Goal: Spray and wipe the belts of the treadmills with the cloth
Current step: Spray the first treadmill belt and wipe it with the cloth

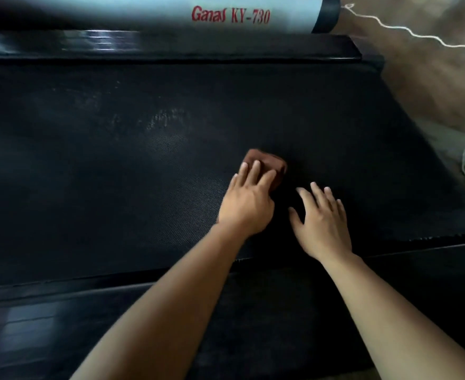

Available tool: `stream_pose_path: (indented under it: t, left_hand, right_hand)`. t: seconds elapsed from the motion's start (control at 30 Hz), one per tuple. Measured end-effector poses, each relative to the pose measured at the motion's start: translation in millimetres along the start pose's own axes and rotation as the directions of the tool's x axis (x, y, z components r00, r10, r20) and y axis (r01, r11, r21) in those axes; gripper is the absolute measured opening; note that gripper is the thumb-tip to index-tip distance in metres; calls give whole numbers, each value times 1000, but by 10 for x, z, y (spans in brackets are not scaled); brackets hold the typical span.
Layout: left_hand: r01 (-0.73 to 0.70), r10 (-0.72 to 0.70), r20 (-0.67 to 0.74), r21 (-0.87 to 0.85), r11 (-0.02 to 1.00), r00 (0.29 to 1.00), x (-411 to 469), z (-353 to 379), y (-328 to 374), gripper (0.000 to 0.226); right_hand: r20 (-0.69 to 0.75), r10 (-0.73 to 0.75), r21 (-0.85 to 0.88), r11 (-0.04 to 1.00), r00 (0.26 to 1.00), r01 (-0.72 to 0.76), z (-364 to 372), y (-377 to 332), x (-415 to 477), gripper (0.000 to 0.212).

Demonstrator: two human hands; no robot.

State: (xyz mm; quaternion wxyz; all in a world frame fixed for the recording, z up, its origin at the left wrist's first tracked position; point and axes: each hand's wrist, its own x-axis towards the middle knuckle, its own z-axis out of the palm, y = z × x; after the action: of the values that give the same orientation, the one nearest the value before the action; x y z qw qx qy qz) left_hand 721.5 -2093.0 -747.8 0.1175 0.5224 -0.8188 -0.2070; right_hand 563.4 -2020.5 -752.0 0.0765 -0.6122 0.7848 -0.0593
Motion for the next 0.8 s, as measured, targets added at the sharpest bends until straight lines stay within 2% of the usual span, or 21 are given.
stream_pose_path:
  t: [0.1,0.17,0.37,0.53,0.63,0.8]
  left_hand:
    - [-61,61,-6,-28,998,998,-428,47,-18,61]
    - [-49,49,-5,-19,999,999,-727,8,-205,62]
    - [191,-193,-108,-22,981,975,-1135,-406,-1077,59]
    - [373,-376,-168,-53,926,911,-603,-583,-1169,59]
    - [333,-334,-145,-31,942,931,-135,-493,-884,61]
    - [76,-77,-69,-4,997,995,87,-168,-229,62]
  right_hand:
    - [8,10,-7,1000,1000,-10,35,69,-1,58]
    - [-2,14,6,1000,1000,-14,57,63,-1,58]
    - [-23,8,19,1000,1000,-8,76,80,-19,61]
    - [-3,11,47,999,1000,-10,79,93,-21,60]
    - [15,15,58,998,1000,-16,71,98,-20,59]
    - [31,19,84,996,999,-21,60,92,-13,58]
